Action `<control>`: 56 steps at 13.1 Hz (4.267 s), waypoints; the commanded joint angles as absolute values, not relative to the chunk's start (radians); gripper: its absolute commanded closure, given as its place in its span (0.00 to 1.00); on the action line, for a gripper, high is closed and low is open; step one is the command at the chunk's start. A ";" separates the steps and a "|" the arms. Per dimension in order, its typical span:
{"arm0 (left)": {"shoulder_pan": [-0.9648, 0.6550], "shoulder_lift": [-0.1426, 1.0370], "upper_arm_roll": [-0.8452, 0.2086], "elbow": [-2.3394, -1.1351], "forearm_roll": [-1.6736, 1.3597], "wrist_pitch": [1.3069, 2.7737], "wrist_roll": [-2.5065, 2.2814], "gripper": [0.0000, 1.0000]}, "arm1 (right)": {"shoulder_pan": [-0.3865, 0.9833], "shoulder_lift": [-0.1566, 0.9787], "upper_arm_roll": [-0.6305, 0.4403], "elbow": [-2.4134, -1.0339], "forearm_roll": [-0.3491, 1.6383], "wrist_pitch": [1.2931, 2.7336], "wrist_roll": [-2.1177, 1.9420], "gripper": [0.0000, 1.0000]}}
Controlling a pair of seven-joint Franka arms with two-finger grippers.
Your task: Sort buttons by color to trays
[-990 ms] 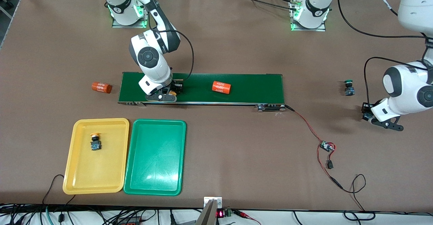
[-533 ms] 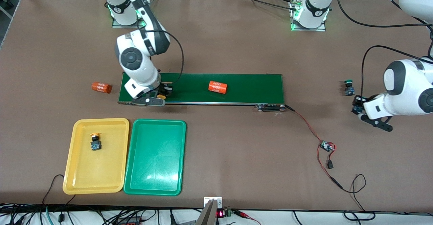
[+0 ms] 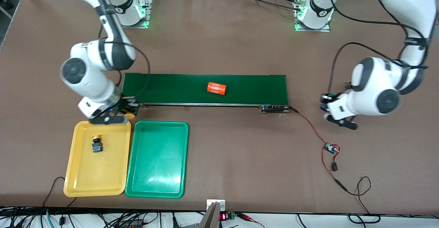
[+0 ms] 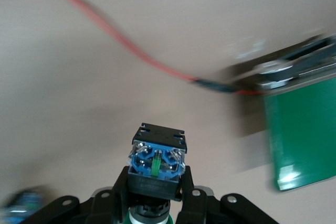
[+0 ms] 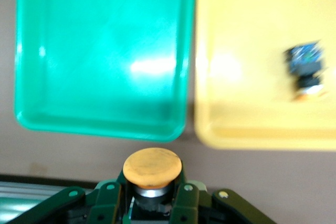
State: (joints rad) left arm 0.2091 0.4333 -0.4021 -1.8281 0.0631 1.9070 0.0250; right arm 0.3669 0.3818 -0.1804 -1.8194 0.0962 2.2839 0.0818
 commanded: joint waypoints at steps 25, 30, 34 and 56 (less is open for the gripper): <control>0.132 0.379 -0.172 -1.747 0.077 1.695 -0.114 0.00 | 0.230 0.629 -0.166 -1.614 0.097 2.295 -0.087 0.00; 0.155 0.436 0.017 -1.836 0.140 1.848 0.005 0.00 | 0.229 0.490 -0.169 -1.612 0.095 2.065 -0.081 0.00; 0.184 0.439 0.069 -2.060 0.138 2.211 0.106 0.00 | 0.235 0.365 -0.163 -1.605 0.016 1.880 -0.094 0.00; -0.018 0.451 -0.129 -1.713 -0.124 1.712 0.125 0.86 | 0.078 -0.046 0.175 -1.953 0.058 1.766 0.204 0.00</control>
